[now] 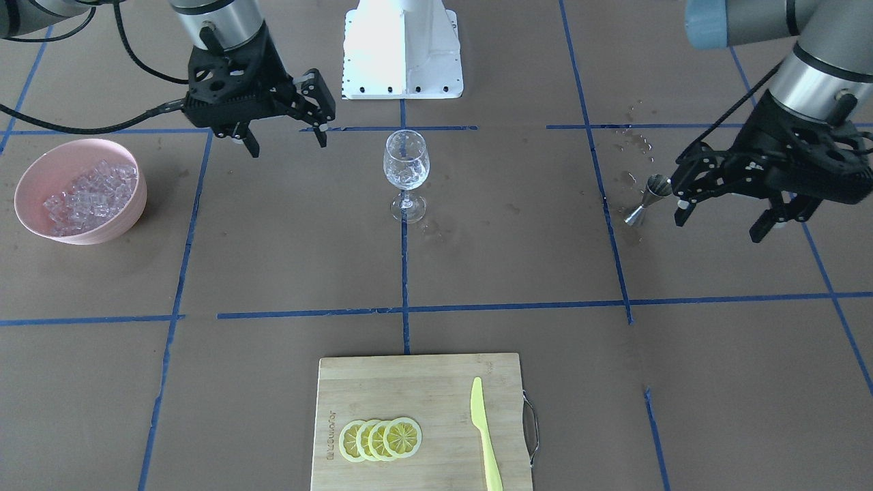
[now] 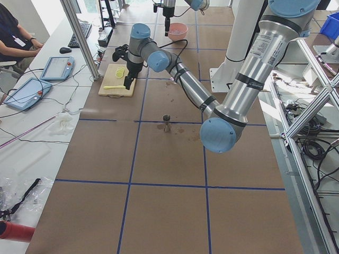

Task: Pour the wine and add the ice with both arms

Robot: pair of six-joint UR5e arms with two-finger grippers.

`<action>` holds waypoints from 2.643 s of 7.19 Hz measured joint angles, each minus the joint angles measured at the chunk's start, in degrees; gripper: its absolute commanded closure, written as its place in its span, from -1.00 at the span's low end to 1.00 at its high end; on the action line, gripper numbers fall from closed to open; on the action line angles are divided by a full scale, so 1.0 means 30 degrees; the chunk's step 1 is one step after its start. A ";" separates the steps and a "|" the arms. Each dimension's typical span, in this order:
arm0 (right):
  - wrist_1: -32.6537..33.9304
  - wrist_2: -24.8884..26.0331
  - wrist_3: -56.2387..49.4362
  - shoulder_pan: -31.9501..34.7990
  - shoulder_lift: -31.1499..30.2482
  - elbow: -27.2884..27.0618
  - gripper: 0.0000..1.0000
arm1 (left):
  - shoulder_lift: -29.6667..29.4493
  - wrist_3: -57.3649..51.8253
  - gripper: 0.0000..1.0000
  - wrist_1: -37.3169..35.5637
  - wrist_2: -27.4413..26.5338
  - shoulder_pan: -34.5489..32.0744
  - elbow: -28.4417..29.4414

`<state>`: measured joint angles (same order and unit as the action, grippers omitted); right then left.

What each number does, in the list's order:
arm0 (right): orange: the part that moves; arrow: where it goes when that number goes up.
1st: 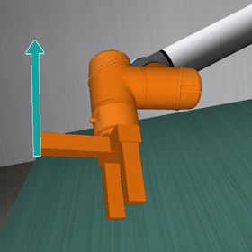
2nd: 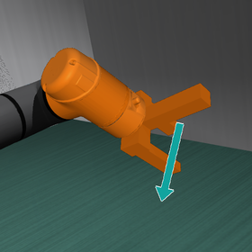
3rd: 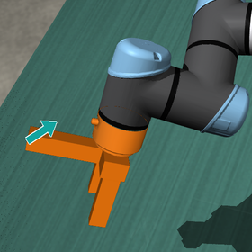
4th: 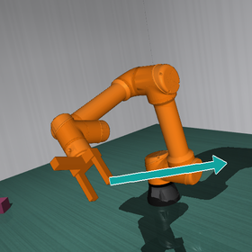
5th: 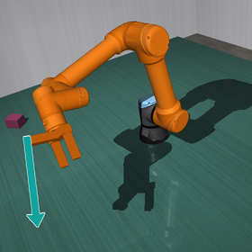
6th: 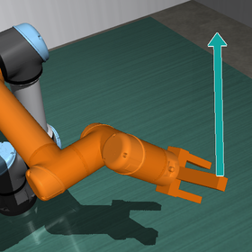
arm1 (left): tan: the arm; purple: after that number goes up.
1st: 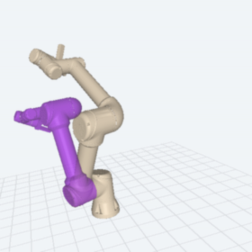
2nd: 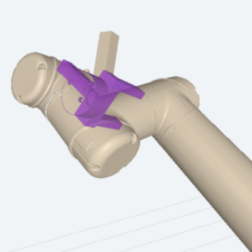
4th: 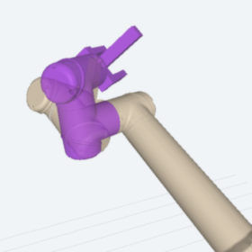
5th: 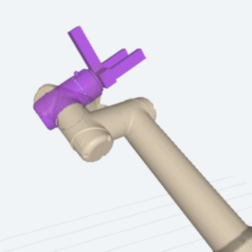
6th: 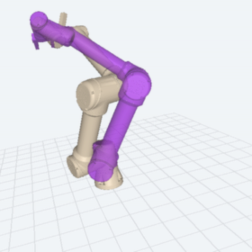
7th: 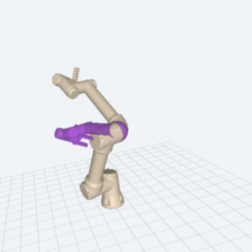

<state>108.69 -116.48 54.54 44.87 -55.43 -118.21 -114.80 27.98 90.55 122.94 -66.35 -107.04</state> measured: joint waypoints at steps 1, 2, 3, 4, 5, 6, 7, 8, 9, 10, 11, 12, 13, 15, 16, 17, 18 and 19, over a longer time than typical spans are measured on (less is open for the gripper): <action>0.1127 -0.0191 -0.2758 0.1086 -0.0795 0.0128 -1.00 | 0.0071 -0.1068 -1.00 0.0162 0.0723 -0.0933 0.1103; 0.2008 -0.0311 -0.5493 0.2165 -0.1720 0.0303 -1.00 | 0.0369 -0.2360 -1.00 0.0179 0.1136 -0.1827 0.1835; 0.2642 -0.0425 -0.8059 0.3285 -0.2608 0.0645 -1.00 | 0.0868 -0.4166 -1.00 0.0132 0.1305 -0.2813 0.2409; 0.2928 -0.0561 -1.0172 0.4392 -0.3359 0.1213 -1.00 | 0.1321 -0.5865 -1.00 0.0098 0.1417 -0.3881 0.3031; 0.2974 -0.0890 -1.2111 0.5627 -0.4039 0.1959 -1.00 | 0.1885 -0.7183 -1.00 0.0100 0.1812 -0.4911 0.3544; 0.2931 -0.1469 -1.4480 0.7107 -0.4592 0.2906 -1.00 | 0.2733 -0.8245 -1.00 0.0123 0.2426 -0.5689 0.3903; 0.2885 -0.2051 -1.7354 0.8809 -0.5000 0.4107 -1.00 | 0.3723 -0.9400 -1.00 0.0171 0.2833 -0.6177 0.4212; 0.2859 -0.2399 -1.9863 1.0293 -0.5245 0.5331 -1.00 | 0.4544 -1.0649 -1.00 0.0203 0.2996 -0.6447 0.4474; 0.2831 -0.2686 -2.1697 1.1520 -0.5457 0.6435 -1.00 | 0.5297 -1.1754 -1.00 0.0225 0.3056 -0.6718 0.4756; 0.2802 -0.3163 -2.2771 1.2551 -0.5830 0.7172 -1.00 | 0.5955 -1.2419 -1.00 0.0256 0.3074 -0.6941 0.4956; 0.2364 -0.3929 -2.3272 1.3328 -0.6611 0.7546 -1.00 | 0.6506 -1.2720 -1.00 0.0290 0.3081 -0.7056 0.5064; 0.0822 -0.4810 -2.3379 1.3832 -0.7844 0.7885 -1.00 | 0.6907 -1.2839 -1.00 0.0304 0.3091 -0.7100 0.5106; -0.1041 -0.5447 -2.3150 1.4107 -0.8844 0.8272 -1.00 | 0.7165 -1.2880 -1.00 0.0318 0.3096 -0.7110 0.5108; -0.3161 -0.6013 -2.1035 1.4261 -0.9537 0.8934 -1.00 | 0.7538 -1.2905 -1.00 0.0352 0.3069 -0.7120 0.5128; -0.3908 -0.6156 -1.9450 1.4304 -0.9564 0.9072 -1.00 | 0.7791 -1.2904 -1.00 0.0454 0.3066 -0.7120 0.5134; -0.4596 -0.6368 -1.8591 1.4388 -0.9683 0.9129 -1.00 | 0.8027 -1.2894 -1.00 0.0594 0.3075 -0.7121 0.5175; -0.4971 -0.6830 -1.8229 1.4538 -0.9834 0.9134 -1.00 | 0.8312 -1.2849 -1.00 0.0675 0.3088 -0.7121 0.5198; -0.5125 -0.7401 -1.8104 1.4741 -0.9955 0.9147 -1.00 | 0.8516 -1.2748 -1.00 0.0693 0.3110 -0.7141 0.5177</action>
<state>93.31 -138.68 0.23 89.09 -85.29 -90.77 -89.25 -10.27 92.63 132.26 -87.78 -91.51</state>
